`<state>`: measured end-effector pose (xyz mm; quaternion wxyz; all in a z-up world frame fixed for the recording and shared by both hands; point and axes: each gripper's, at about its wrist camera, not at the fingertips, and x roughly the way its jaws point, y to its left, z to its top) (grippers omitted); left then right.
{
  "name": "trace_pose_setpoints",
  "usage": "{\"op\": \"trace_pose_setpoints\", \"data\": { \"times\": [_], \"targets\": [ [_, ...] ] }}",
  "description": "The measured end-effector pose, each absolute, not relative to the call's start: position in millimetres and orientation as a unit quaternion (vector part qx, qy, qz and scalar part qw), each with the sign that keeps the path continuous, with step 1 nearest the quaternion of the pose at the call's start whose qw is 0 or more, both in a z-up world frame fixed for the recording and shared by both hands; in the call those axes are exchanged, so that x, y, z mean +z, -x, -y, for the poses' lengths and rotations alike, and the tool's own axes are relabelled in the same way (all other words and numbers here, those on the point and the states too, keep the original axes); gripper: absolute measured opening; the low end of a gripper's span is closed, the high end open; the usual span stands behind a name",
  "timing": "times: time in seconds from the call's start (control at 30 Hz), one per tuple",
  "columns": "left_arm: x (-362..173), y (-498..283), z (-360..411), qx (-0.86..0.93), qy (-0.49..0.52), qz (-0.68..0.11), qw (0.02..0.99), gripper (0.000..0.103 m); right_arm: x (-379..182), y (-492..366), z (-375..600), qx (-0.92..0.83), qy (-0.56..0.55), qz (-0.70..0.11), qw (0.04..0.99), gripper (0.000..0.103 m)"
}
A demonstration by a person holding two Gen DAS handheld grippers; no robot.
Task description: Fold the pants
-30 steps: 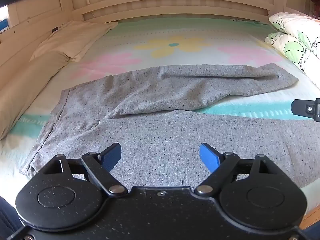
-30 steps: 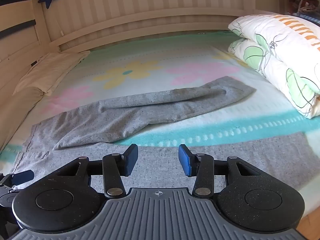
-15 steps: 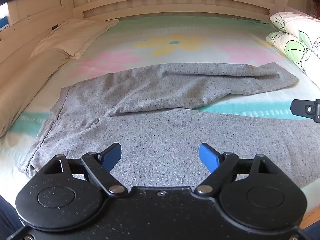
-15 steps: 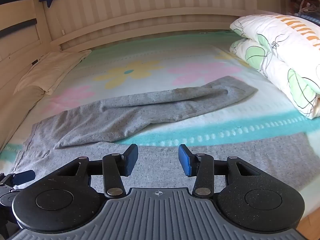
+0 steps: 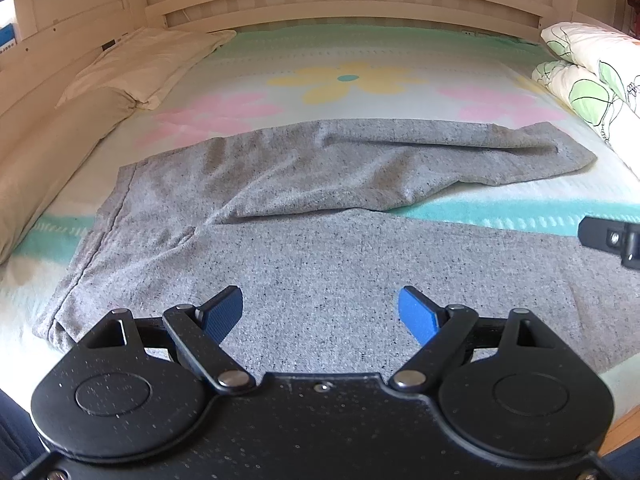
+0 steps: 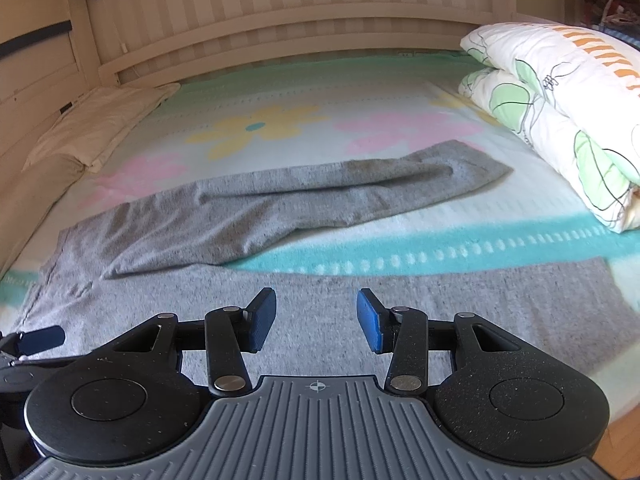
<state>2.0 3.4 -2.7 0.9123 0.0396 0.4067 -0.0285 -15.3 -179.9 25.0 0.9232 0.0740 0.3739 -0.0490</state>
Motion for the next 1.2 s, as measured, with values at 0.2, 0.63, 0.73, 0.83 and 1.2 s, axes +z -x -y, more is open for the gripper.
{"op": "trace_pose_setpoints", "data": {
  "times": [0.2, 0.63, 0.73, 0.83, 1.2],
  "targets": [
    [-4, 1, -4, -0.036, -0.041, -0.413, 0.909, 0.085, 23, 22, 181, -0.053, -0.069, -0.384, 0.919, 0.043],
    [-14, 24, 7, -0.055, -0.067, -0.425, 0.901, 0.073, 19, 51, 195, -0.074, -0.075, -0.379, 0.919, 0.043],
    [-13, 33, 11, -0.058, -0.065, -0.418, 0.904, 0.073, 18, 60, 200, -0.079, -0.076, -0.374, 0.921, 0.043],
    [-14, 42, 14, -0.061, -0.065, -0.415, 0.906, 0.073, 17, 69, 205, -0.084, -0.081, -0.372, 0.921, 0.043],
    [-21, 68, 34, -0.084, -0.086, -0.399, 0.909, 0.073, 7, 97, 208, -0.081, -0.074, -0.378, 0.919, 0.043]
  ]
}}
